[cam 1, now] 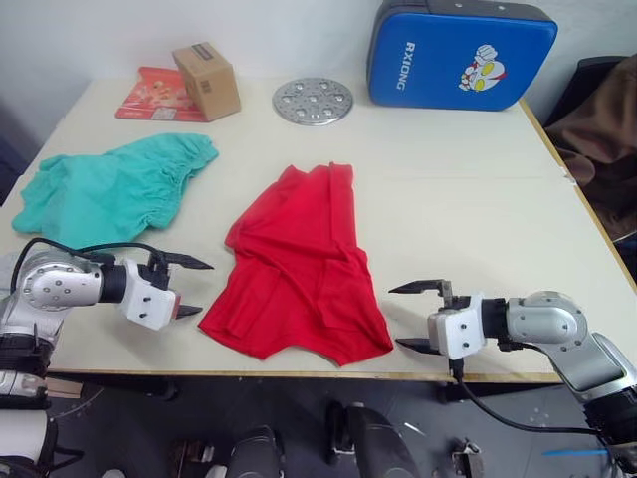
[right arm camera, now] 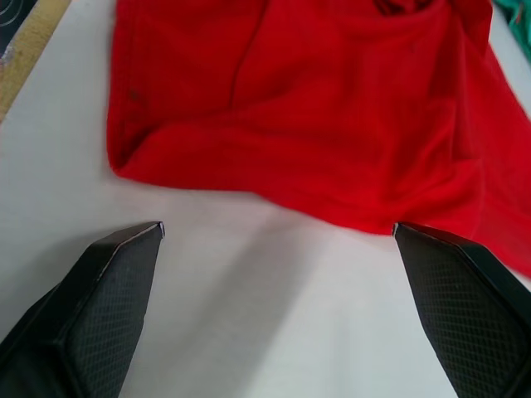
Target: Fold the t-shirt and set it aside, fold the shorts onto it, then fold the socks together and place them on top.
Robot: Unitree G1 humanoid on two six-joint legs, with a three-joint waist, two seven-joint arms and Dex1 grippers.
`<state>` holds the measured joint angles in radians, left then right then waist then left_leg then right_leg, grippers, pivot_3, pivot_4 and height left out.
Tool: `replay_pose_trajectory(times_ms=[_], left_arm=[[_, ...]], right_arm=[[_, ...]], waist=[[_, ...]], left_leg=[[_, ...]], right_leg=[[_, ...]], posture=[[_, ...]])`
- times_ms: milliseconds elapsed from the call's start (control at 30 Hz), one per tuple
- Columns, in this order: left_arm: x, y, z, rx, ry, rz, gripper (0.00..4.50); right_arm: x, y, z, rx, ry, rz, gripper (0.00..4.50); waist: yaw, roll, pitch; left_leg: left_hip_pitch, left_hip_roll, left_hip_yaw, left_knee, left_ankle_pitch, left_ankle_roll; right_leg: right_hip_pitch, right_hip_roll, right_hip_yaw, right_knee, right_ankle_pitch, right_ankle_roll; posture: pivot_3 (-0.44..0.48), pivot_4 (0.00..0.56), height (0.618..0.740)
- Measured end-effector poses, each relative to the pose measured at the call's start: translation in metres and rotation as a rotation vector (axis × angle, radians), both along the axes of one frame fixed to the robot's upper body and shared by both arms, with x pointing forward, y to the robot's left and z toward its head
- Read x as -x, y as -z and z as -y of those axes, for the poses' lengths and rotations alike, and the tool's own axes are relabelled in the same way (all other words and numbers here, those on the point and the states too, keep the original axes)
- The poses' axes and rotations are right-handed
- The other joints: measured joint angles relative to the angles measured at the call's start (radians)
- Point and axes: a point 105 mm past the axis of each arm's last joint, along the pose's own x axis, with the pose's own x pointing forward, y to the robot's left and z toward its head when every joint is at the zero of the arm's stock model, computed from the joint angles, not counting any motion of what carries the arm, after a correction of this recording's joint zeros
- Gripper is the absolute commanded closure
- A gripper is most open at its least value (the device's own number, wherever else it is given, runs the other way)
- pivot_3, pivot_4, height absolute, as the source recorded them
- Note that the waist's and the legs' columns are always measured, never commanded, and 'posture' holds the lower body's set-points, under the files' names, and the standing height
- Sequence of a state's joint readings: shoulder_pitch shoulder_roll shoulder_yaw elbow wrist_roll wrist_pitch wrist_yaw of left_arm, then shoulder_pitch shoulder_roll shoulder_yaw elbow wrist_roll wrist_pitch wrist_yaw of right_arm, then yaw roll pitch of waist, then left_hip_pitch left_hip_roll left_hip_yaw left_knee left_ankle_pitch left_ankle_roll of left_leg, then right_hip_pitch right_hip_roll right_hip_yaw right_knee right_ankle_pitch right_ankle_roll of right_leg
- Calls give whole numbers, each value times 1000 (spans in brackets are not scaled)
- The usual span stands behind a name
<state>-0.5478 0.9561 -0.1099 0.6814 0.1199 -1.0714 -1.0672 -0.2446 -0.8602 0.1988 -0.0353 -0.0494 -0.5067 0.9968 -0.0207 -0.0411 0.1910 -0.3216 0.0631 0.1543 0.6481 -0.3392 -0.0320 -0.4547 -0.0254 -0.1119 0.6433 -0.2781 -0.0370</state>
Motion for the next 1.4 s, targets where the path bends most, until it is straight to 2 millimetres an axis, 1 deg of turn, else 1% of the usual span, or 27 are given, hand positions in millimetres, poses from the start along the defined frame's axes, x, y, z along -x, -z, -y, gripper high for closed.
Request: replay_pose_trajectory(times_ms=[67,167,233,267,333,367,400,433,467,533,600,633,800,900,1000,1100,1200,1267,1367,1400], left_arm=[[-1,4,5,-1,31,8,265],[-1,8,7,-10,64,14,860],[-2,13,10,-9,76,-1,1499],[-2,15,13,-8,86,-6,1853],[-3,20,17,2,93,-20,2493],[-3,21,18,4,95,-26,2825],[-3,23,19,6,98,-34,3215],[-3,25,21,7,102,-42,3517],[-2,27,22,8,105,-51,3923],[0,31,24,14,109,-77,4500],[2,32,27,39,110,-94,4500],[4,32,29,44,121,-100,4500],[15,36,38,87,141,-166,4500],[31,39,39,122,124,-299,4500],[61,41,40,153,72,-560,4500],[93,42,46,173,23,-843,4500],[110,33,50,211,-26,-1004,4500],[117,23,50,243,-74,-1091,4500],[115,7,51,325,-136,-1160,4500],[114,3,51,343,-147,-1166,4500]], right_arm=[[-1,3,-4,-1,-27,20,0],[-3,4,-11,-11,-56,40,0],[-5,4,-19,-19,-73,43,372],[-5,6,-25,-27,-86,39,622],[-4,10,-31,-32,-101,29,1263],[-3,12,-33,-31,-104,23,1603],[-3,14,-33,-29,-108,16,2058],[-2,15,-34,-26,-109,9,2373],[-2,16,-33,-21,-107,5,2813],[-3,19,-32,-14,-97,-10,3524],[-1,22,-28,-7,-86,-44,4238],[1,23,-26,-8,-78,-66,4475],[10,23,-23,-54,-34,-203,4475],[19,17,-21,-120,14,-339,4475],[33,7,-17,-174,51,-475,4475],[46,-4,-16,-228,72,-590,4475],[57,-13,-15,-259,86,-675,4475],[65,-19,-12,-277,100,-740,4475],[75,-31,-8,-317,106,-855,4475],[76,-34,-8,-332,107,-873,4475]], waist=[[1,3,-2],[2,8,-6],[4,11,-8],[8,12,-9],[18,13,-10],[21,13,-10],[24,13,-10],[26,14,-10],[27,14,-10],[28,14,-10],[30,14,-10],[30,14,-10],[23,14,-10],[17,14,-10],[1,14,-10],[-7,13,-9],[-6,13,-8],[-5,12,-7],[-4,11,-6],[-5,11,-6]], left_leg=[[4,1,-1,-1,-3,2],[4,1,0,-2,-3,4],[5,1,1,-1,-3,4],[5,1,1,-1,-3,4],[6,1,2,-1,-3,3],[6,0,2,0,-3,3],[8,0,2,0,-3,3],[8,0,2,1,-3,3],[8,0,2,1,-3,3],[8,0,3,1,-3,3],[8,0,3,1,-3,2],[8,0,3,1,-3,1],[8,0,5,2,-4,0],[8,0,6,2,-6,0],[8,1,7,1,-9,-1],[7,1,5,1,-9,-2],[7,1,2,1,-9,-2],[7,1,1,1,-10,0],[5,0,0,2,-11,3],[4,0,0,1,-11,4]], right_leg=[[10,1,-1,-5,-3,4],[11,1,0,-7,-3,6],[11,1,1,-6,-3,7],[11,1,1,-5,-3,6],[11,0,2,-3,-3,6],[11,0,2,-2,-3,6],[11,0,2,-2,-3,6],[11,-1,2,-1,-2,5],[11,-1,2,-1,-1,3],[11,-1,3,-1,-1,3],[11,-1,3,-1,-1,3],[11,-1,3,0,-2,3],[11,-1,4,0,-4,5],[10,-1,4,0,-5,5],[9,0,5,2,-9,5],[6,1,5,2,-10,5],[5,1,5,2,-10,5],[6,1,5,1,-12,8],[6,1,5,0,-12,9],[6,1,5,0,-12,9]], posture=[[0,150,740],[0,150,740],[0,150,740],[0,150,740],[0,150,740],[0,150,740],[0,150,740],[0,150,740],[0,150,740],[0,150,740],[0,150,740],[0,150,740],[0,150,740],[0,150,740],[0,150,740],[0,150,740],[0,150,740],[0,150,740],[0,150,740],[0,150,740]])
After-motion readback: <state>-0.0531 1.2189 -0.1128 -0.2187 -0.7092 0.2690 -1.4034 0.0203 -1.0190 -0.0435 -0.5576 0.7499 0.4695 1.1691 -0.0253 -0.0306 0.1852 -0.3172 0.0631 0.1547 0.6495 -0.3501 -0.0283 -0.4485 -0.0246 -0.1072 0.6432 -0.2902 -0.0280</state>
